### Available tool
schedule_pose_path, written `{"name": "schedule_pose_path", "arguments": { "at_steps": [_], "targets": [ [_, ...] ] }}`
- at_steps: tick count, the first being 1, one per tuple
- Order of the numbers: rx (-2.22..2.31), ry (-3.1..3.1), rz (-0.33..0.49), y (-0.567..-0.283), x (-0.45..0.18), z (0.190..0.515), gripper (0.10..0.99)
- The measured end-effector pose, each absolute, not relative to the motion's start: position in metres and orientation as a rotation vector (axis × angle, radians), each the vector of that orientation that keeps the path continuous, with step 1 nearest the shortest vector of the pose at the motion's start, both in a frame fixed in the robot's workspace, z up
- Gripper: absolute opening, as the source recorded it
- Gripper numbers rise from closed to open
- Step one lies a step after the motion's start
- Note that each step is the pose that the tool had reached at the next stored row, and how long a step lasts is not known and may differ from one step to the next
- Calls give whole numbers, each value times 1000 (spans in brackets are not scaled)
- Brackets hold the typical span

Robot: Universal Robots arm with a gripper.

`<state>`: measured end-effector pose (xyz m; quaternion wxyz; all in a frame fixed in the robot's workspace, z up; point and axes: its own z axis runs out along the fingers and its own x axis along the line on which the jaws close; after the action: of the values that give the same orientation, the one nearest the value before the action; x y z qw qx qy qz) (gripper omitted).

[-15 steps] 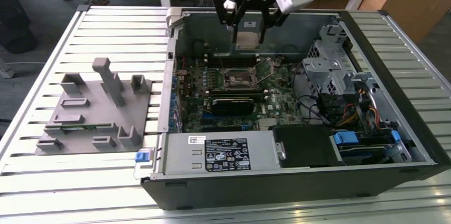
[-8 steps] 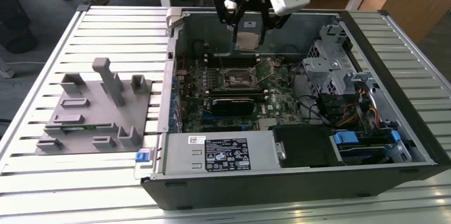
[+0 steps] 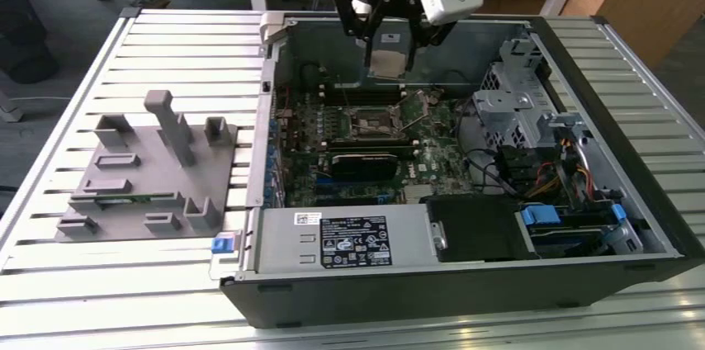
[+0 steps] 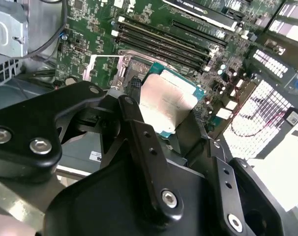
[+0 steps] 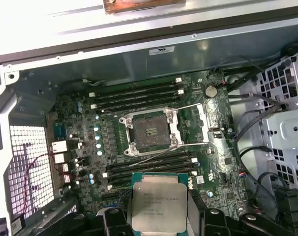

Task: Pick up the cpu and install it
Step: 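Pick up the cpu and move it towards the insertion slot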

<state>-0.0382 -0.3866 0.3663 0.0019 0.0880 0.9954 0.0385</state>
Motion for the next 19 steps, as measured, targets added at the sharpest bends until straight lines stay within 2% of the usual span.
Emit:
{"name": "schedule_pose_path", "arguments": {
  "at_steps": [19],
  "targets": [
    [37, 3141, 124, -384, -35, 366, 541]
  ]
}}
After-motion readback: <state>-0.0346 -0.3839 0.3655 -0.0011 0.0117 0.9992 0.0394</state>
